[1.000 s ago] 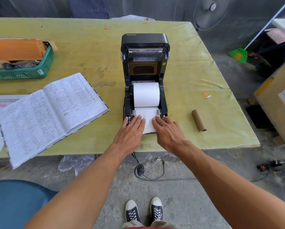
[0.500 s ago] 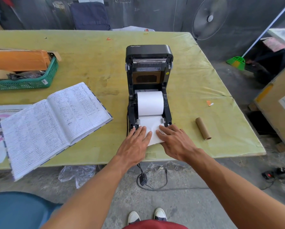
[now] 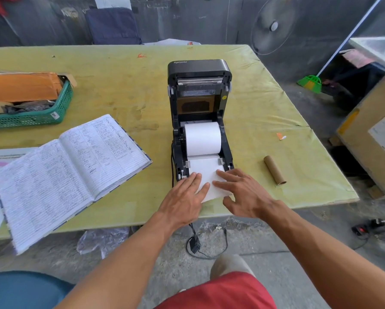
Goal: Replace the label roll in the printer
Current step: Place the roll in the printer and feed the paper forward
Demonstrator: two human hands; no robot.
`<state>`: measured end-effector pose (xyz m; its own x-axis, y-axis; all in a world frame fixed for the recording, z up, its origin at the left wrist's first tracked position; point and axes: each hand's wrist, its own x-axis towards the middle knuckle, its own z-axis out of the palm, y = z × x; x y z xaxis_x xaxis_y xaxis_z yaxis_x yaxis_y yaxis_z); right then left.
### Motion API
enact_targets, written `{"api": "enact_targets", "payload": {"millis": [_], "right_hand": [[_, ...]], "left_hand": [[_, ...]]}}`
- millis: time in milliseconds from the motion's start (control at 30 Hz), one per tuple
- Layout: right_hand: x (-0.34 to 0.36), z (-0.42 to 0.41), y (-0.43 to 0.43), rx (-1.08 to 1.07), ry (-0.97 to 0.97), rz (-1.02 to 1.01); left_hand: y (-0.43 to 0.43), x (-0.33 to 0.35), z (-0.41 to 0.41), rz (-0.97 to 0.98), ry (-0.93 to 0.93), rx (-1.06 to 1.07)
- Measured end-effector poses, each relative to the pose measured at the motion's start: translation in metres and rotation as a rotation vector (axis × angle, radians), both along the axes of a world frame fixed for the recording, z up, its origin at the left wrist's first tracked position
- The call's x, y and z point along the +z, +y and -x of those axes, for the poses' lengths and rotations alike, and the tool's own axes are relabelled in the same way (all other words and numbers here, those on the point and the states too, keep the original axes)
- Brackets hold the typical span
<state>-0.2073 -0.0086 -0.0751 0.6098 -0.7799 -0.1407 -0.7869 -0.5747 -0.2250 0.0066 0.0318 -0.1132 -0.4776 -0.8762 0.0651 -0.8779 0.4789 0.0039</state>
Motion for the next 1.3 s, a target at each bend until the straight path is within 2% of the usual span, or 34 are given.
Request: {"api": "enact_targets", "payload": {"millis": [133, 300, 400, 467, 533, 700, 833, 1000, 1300], "right_hand": [[0.006, 0.005, -0.007, -0.010, -0.059, -0.052], [0.013, 0.005, -0.024, -0.114, -0.167, -0.253], [0.015, -0.005, -0.035, -0.169, -0.194, -0.154], [0.010, -0.012, -0.039, -0.145, -0.110, -0.032], [0.003, -0.017, -0.038, -0.113, -0.042, 0.049], [-0.003, -0.016, -0.037, -0.097, -0.020, 0.094], [-0.011, -0.015, -0.035, -0.083, -0.001, 0.170], [-0.017, -0.022, -0.028, -0.099, 0.016, 0.241], [-0.012, -0.022, -0.024, -0.115, 0.002, 0.169]], "left_hand": [[-0.007, 0.008, -0.004, 0.026, -0.031, -0.049], [-0.001, 0.011, -0.005, -0.014, -0.014, -0.041], [-0.003, 0.018, -0.001, -0.085, 0.149, 0.040], [-0.010, 0.023, 0.003, -0.088, 0.332, 0.121], [-0.016, 0.028, 0.006, -0.054, 0.418, 0.181], [-0.026, 0.024, 0.007, -0.109, 0.314, 0.248], [-0.030, 0.020, 0.004, -0.088, 0.201, 0.251], [-0.030, 0.021, 0.009, -0.062, 0.157, 0.262], [-0.025, 0.017, 0.015, -0.051, 0.111, 0.285]]}}
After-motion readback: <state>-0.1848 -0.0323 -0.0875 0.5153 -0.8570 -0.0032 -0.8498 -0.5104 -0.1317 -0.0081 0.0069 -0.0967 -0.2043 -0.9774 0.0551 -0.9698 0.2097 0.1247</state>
